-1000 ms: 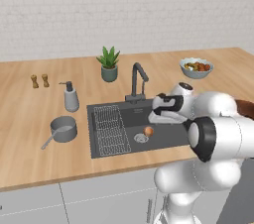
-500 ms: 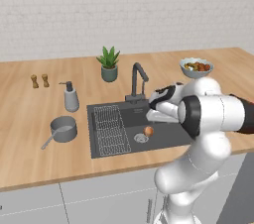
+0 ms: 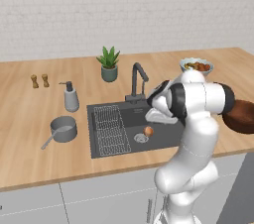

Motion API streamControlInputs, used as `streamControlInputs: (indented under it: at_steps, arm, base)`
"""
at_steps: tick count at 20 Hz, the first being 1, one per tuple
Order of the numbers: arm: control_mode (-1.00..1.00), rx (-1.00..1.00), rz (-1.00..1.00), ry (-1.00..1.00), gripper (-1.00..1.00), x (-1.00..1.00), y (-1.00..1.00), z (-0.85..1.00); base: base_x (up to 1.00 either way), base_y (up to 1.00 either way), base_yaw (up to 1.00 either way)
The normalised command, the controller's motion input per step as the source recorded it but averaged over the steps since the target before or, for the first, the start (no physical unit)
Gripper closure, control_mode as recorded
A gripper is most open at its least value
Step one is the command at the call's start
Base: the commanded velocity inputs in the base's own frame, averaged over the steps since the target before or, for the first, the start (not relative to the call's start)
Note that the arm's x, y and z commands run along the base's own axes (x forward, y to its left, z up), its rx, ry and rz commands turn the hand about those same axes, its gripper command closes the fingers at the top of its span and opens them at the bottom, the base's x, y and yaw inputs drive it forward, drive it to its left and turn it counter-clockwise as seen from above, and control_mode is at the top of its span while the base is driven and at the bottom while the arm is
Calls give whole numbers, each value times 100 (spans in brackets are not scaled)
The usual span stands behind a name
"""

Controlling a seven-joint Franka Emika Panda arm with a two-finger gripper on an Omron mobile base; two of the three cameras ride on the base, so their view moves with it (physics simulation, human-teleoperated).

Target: Pick the onion from the sink and place it in the bowl. Then pick the bowl and place it in the microwave. Then close the microwave door and press the start button.

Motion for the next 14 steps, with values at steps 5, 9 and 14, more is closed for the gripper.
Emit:
streamControlInputs:
  at_steps: [5, 9, 14]
  arm:
    - [-100, 5, 0, 3, -100, 32, 0, -46]
    - [-100, 4, 0, 0, -100, 34, 1, -42]
    - [-100, 6, 0, 2, -100, 39, 5, -37]
  base:
    - [0, 0, 0]
    - [0, 0, 0]
    - [0, 0, 0]
